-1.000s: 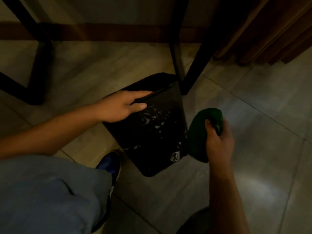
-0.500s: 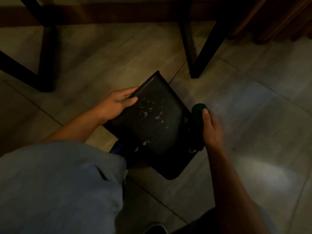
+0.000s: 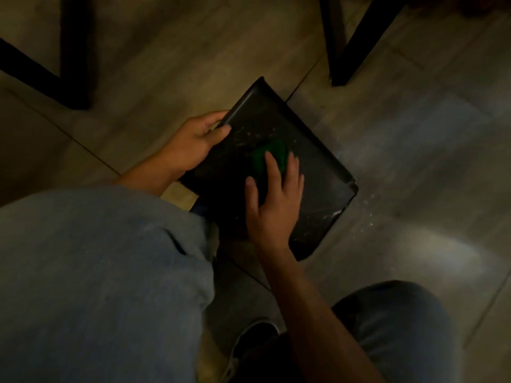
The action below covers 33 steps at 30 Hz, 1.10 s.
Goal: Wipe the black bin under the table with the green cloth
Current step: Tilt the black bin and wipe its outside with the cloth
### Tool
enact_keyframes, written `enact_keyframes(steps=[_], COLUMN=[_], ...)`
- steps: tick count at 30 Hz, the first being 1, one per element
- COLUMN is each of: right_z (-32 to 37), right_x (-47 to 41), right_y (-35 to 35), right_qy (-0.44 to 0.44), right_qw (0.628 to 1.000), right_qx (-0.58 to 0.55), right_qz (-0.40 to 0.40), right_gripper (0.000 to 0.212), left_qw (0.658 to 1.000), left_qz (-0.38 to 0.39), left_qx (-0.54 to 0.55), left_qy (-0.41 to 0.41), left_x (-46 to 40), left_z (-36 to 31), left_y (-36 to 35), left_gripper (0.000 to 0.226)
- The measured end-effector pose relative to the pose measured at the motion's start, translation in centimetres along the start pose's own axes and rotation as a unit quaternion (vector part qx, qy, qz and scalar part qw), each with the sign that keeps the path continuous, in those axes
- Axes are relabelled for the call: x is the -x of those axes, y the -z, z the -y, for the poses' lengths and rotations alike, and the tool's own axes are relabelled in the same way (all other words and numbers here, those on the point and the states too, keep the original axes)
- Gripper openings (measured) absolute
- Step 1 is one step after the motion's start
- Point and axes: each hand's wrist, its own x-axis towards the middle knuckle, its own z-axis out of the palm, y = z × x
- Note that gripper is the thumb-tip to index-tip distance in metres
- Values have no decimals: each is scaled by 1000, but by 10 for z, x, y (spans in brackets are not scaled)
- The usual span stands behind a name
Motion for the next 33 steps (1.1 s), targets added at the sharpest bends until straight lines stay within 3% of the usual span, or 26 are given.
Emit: enact_keyframes(steps=[7,10,15,20,27,33], right_z=[-13,-46,-106,-100,-32,30], right_x=[-54,-76,-79,-78,-38,-34], right_y=[0,27,79,76,20,-31], right_qy=[104,30,-126,-270,-174,-25], right_qw=[985,991,990,949,979,996], right_qx=[135,128,22,-121,-35,57], right_qz=[2,-31,-54,-110,-104,-66], right_gripper=[51,51,59,58,55,55], left_qw=[998,996,998,996,998,999], left_qz=[-47,-58,-61,-77,-48,-49], left_qx=[-33,-45,-7,37,32,0], left_qy=[-36,-46,-20,11,13,-7], left_x=[1,-4,-5,8,7,8], left_z=[2,1,12,28,20,26], left_y=[-1,-5,-3,-8,-13,-11], left_gripper=[27,27,22,20,36,33])
